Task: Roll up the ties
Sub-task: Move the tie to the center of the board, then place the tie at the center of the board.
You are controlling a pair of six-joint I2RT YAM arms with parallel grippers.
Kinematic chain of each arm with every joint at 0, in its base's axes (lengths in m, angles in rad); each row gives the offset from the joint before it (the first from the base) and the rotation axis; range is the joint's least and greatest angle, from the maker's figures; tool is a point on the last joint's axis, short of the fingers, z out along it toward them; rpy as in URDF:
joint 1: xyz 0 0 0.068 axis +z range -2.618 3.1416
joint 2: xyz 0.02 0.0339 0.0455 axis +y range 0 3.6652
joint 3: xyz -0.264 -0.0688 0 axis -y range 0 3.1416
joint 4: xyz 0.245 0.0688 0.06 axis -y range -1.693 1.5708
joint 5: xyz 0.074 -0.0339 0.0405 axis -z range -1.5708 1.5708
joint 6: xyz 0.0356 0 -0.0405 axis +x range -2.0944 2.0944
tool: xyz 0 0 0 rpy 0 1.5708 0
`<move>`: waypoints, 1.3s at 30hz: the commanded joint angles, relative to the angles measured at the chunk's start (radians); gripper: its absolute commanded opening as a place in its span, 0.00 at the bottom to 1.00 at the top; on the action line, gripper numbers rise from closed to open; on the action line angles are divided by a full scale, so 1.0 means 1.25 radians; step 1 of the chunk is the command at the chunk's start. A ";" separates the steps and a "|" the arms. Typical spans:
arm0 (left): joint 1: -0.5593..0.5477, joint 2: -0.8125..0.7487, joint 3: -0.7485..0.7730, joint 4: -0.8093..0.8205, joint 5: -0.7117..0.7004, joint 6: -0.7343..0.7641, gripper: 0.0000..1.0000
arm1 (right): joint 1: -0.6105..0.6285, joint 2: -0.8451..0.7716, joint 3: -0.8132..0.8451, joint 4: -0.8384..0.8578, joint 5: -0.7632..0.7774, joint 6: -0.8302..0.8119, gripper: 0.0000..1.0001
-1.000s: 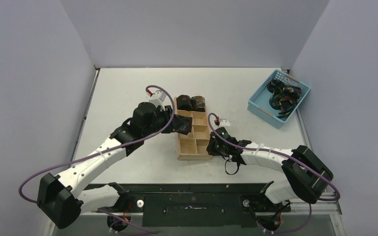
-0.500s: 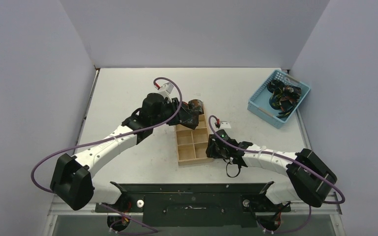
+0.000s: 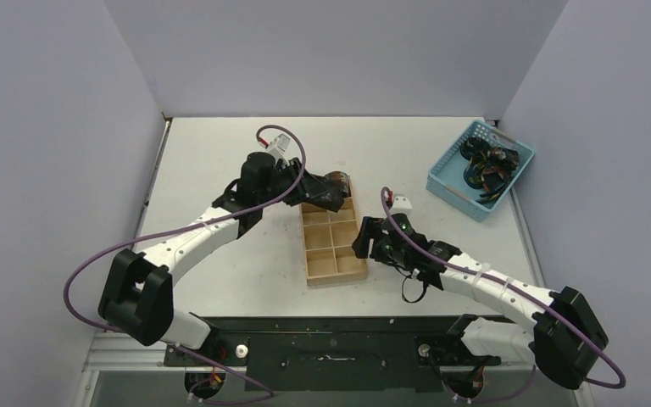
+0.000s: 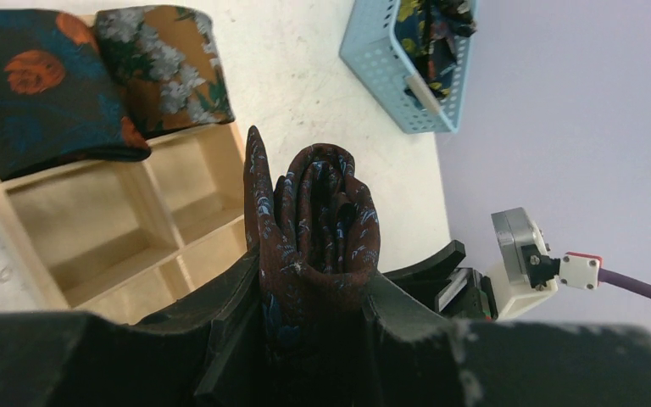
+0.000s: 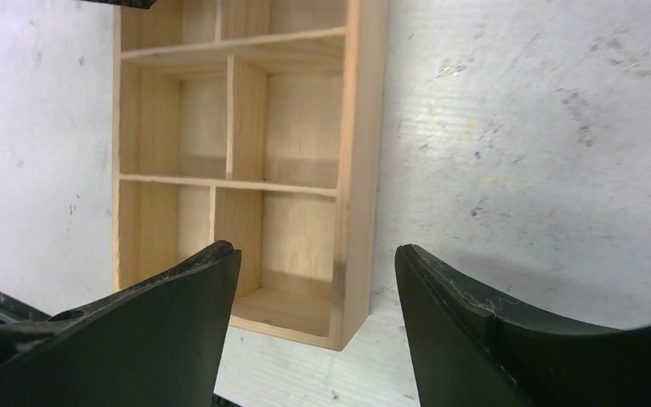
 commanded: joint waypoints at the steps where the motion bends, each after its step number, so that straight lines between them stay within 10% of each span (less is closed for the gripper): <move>1: 0.014 0.036 0.005 0.174 0.081 -0.080 0.00 | -0.051 -0.047 -0.022 0.007 -0.005 -0.026 0.68; 17: 0.057 0.189 -0.021 0.115 0.003 -0.054 0.00 | -0.130 -0.086 -0.100 0.039 -0.052 -0.044 0.66; 39: 0.005 0.323 0.169 -0.336 -0.335 0.164 0.00 | -0.150 -0.086 -0.116 0.058 -0.054 -0.054 0.66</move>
